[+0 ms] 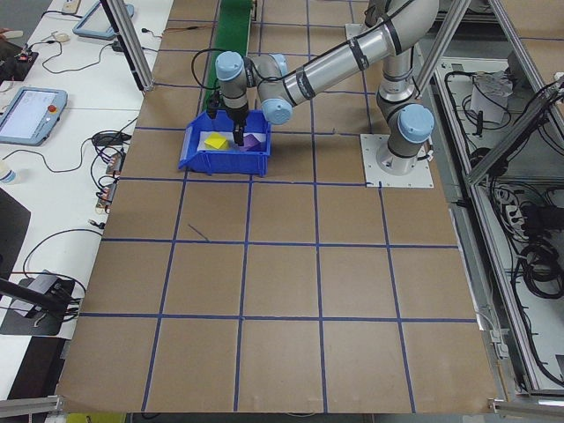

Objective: Move block left to right into plate

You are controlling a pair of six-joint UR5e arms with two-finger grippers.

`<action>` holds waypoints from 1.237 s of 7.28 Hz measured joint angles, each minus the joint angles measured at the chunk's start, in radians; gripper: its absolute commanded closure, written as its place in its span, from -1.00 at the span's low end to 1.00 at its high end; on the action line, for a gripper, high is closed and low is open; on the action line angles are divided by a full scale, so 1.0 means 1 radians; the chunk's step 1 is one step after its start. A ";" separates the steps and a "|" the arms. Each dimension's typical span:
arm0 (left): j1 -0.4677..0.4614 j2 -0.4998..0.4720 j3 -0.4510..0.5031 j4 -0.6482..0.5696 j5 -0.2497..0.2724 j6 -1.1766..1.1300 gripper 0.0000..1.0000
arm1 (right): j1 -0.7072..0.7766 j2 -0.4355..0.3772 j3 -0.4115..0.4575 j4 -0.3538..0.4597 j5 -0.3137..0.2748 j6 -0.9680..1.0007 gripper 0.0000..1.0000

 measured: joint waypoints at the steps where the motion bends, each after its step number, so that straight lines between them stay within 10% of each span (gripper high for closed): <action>1: 0.000 -0.008 0.022 0.019 -0.002 0.003 -1.00 | 0.000 0.000 0.000 0.000 0.000 0.000 -1.00; 9: 0.000 -0.150 0.236 0.035 -0.017 0.129 -1.00 | 0.000 0.000 0.000 -0.001 0.000 0.000 -1.00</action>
